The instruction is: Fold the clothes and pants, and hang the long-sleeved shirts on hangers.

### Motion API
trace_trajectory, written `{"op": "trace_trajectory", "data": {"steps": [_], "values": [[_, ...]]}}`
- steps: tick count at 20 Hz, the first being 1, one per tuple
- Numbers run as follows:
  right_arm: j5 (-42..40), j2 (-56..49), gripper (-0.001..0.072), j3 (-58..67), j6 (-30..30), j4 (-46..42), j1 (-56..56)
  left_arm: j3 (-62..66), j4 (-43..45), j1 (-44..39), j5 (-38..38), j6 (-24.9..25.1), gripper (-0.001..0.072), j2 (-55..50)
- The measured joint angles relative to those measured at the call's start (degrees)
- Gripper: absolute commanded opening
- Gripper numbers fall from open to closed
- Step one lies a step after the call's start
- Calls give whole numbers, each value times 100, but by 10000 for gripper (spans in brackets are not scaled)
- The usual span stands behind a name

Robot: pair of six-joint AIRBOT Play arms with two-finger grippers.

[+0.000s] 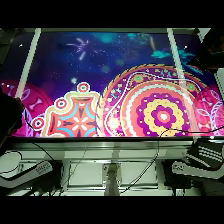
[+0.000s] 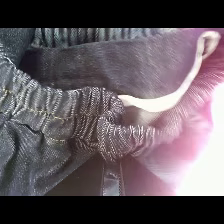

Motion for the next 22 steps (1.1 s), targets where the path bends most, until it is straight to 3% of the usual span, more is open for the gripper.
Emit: {"op": "trace_trajectory", "data": {"steps": [2,7,13,18,22], "values": [[2,0,27,0,0,0,0,153,-470,-20,98,52,27,168],[-365,0,27,2,90,33,0,896,-2380,-382,588,739,25,719],[-678,0,25,142,199,138,0,2376,-4317,-1845,916,1145,24,966],[-728,0,24,601,232,109,0,2798,-3849,-3810,533,1154,24,813],[-680,0,24,1014,299,-24,0,2874,-2310,-5110,28,1119,24,540]]}}
